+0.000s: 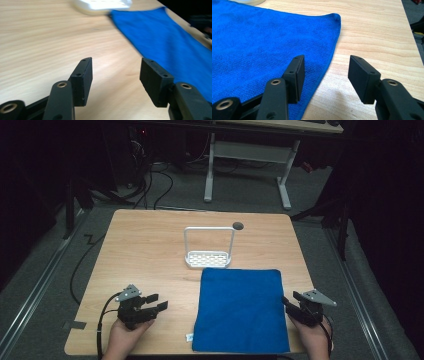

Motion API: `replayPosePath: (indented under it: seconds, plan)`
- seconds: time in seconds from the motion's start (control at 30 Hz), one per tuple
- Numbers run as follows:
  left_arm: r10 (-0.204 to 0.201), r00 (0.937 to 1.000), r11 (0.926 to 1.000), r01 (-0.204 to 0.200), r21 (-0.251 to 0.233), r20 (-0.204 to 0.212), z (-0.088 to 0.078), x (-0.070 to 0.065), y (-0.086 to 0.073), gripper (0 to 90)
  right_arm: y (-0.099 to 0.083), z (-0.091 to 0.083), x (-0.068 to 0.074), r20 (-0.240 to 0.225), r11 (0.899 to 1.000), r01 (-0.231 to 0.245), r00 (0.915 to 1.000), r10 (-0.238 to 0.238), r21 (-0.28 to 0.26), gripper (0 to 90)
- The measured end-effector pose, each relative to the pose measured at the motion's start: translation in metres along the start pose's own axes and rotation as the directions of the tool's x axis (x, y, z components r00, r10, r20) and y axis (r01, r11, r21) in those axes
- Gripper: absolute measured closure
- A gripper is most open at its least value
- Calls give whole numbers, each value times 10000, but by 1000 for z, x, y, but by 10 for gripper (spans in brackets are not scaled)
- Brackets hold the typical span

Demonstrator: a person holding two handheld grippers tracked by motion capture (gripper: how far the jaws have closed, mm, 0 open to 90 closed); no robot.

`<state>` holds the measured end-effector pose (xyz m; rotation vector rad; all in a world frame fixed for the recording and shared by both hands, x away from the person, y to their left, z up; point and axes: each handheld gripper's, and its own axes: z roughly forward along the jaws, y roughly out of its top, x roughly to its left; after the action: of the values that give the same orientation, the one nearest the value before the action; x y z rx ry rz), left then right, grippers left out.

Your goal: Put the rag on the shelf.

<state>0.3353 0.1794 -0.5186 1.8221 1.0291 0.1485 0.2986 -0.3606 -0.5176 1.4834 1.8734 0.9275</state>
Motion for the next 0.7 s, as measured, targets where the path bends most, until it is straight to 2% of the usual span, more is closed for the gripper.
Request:
replayPosePath:
  seconds: [0.1,0.2,0.43,0.57,0.7]
  plan:
    - [171,9996,9998,-174,-114,-217,1,1,3,438,0,2,2,-157,10000,66,9999,-66,4,498]
    - [445,9983,9990,-443,43,-379,5,-1,3,434,0,1,4,-209,9996,264,9994,-263,38,519]
    - [1267,9885,9913,-1233,452,-826,9,-5,-1,435,4,3,4,-241,9999,69,9997,-72,-86,559]
    - [1480,9859,9875,-1429,665,-785,12,-7,-2,441,5,4,4,-281,9999,73,9996,-76,-87,556]
    - [1364,9901,9880,-1336,775,-322,19,-13,-1,531,7,4,5,-240,9999,139,9996,-141,-103,554]
